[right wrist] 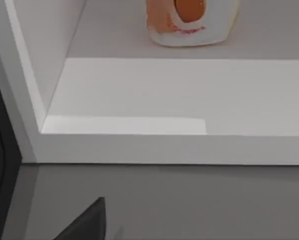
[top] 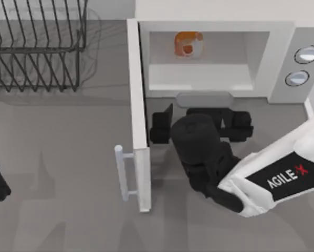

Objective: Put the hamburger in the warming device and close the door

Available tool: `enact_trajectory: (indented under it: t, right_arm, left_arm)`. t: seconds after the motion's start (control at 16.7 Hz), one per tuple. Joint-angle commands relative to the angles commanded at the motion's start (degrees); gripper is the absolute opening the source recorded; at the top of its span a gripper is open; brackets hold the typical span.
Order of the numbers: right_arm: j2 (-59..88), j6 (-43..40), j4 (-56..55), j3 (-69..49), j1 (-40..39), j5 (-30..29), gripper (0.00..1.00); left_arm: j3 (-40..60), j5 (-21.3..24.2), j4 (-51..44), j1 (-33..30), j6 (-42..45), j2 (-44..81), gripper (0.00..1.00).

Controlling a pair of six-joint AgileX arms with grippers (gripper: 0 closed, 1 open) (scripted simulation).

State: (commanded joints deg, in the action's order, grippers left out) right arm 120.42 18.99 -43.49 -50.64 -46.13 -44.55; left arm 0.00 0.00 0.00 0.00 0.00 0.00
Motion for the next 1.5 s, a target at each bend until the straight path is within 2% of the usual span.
enact_trajectory:
  t: [0.18, 0.54, 1.02, 1.26, 1.5]
  right_arm:
    - [-3.4, 0.0, 4.0, -1.2, 0.0, 0.1, 1.00]
    - [-14.5, -0.1, 20.6, -5.3, 0.0, 0.3, 1.00]
    - [-16.9, -0.2, 22.5, -5.6, 0.4, 0.7, 1.00]
    - [-25.2, -1.6, 23.7, -1.4, 4.1, 4.6, 1.00]
    - [-42.8, -4.8, 27.6, 8.2, 11.6, 11.7, 1.00]
  left_arm:
    - [0.0, 0.0, 0.0, 0.0, 0.0, 0.0, 1.00]
    - [0.0, 0.0, 0.0, 0.0, 0.0, 0.0, 1.00]
    - [0.0, 0.0, 0.0, 0.0, 0.0, 0.0, 1.00]
    - [0.0, 0.0, 0.0, 0.0, 0.0, 0.0, 1.00]
    - [0.0, 0.0, 0.0, 0.0, 0.0, 0.0, 1.00]
